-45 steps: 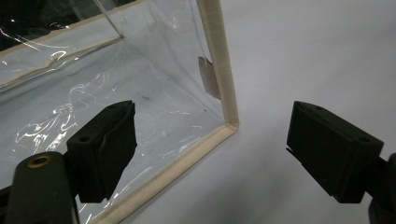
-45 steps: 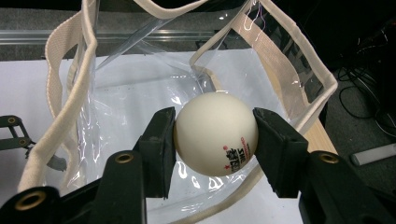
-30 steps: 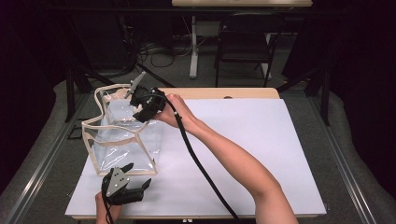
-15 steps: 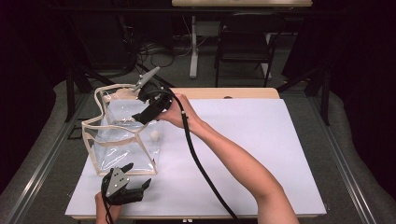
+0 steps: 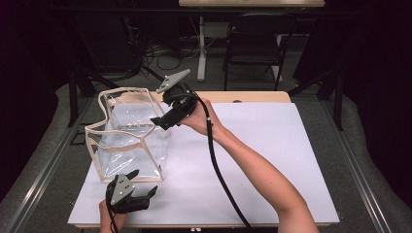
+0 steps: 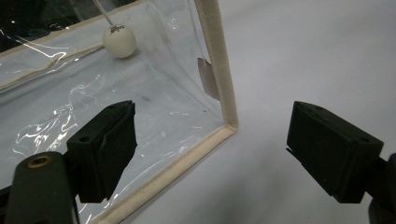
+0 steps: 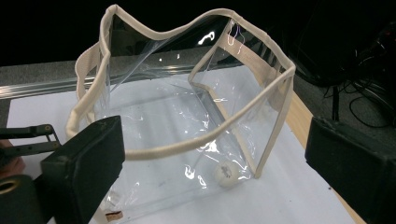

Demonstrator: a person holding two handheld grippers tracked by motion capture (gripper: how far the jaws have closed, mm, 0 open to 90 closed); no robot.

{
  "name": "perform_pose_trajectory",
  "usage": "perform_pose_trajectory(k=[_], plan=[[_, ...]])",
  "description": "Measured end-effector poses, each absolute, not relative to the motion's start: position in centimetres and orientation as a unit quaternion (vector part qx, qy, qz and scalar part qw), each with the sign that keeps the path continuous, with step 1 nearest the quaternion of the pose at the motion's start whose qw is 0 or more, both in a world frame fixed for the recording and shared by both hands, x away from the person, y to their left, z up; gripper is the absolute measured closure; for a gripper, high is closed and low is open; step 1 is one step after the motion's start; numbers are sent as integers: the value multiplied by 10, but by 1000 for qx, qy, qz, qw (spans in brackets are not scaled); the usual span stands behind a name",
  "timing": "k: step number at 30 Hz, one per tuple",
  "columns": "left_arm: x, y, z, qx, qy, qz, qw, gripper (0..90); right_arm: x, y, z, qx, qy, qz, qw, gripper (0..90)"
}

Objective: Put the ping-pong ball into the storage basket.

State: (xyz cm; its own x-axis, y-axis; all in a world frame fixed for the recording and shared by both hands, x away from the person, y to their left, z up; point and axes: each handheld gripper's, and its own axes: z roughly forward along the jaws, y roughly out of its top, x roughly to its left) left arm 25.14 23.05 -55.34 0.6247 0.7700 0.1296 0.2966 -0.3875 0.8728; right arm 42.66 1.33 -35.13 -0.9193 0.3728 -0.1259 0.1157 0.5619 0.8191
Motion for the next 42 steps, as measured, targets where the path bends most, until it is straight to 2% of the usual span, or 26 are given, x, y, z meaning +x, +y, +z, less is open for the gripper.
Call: perform_pose_trajectory(k=[16, 42], plan=[[252, 229, -553, 788, 340, 271, 436, 159, 421, -20, -375, 150, 873, 439, 148, 0], [253, 230, -554, 791, 335, 267, 438, 159, 400, -84, -408, 182, 865, 432, 178, 0]])
